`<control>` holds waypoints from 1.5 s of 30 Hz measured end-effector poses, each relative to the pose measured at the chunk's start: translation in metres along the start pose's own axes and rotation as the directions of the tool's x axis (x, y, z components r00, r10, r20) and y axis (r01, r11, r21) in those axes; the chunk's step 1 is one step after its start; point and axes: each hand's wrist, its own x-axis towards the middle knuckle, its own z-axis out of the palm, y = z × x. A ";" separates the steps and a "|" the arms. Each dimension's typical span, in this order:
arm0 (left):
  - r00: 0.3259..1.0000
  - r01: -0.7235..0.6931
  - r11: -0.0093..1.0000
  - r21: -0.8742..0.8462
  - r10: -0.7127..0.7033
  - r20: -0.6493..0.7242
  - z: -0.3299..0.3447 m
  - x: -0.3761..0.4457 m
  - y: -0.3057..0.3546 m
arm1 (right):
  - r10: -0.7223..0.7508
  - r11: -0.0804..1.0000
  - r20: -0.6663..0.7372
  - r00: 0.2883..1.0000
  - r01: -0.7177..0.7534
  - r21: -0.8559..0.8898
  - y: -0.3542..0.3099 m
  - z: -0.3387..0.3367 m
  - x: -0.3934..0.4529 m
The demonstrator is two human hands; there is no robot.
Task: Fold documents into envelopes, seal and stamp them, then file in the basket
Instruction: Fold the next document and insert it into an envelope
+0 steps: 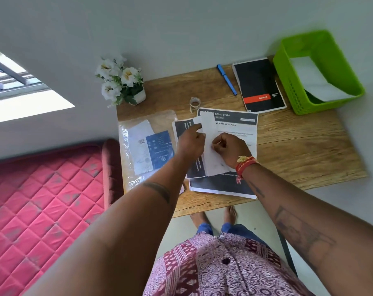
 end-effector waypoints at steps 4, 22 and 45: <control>0.994 -0.049 0.993 0.104 0.058 -0.090 0.000 -0.002 -0.004 | 0.012 0.998 0.005 1.000 -0.011 -0.058 0.000 0.002 0.005; 0.940 -0.339 0.567 0.751 0.182 0.288 -0.006 0.004 -0.026 | -0.013 0.970 0.177 0.984 0.055 -0.238 -0.011 -0.026 0.050; 0.951 -0.304 0.450 0.840 0.085 0.298 -0.003 0.000 -0.006 | 0.170 0.957 -0.020 0.985 -0.170 -0.235 -0.034 -0.028 0.095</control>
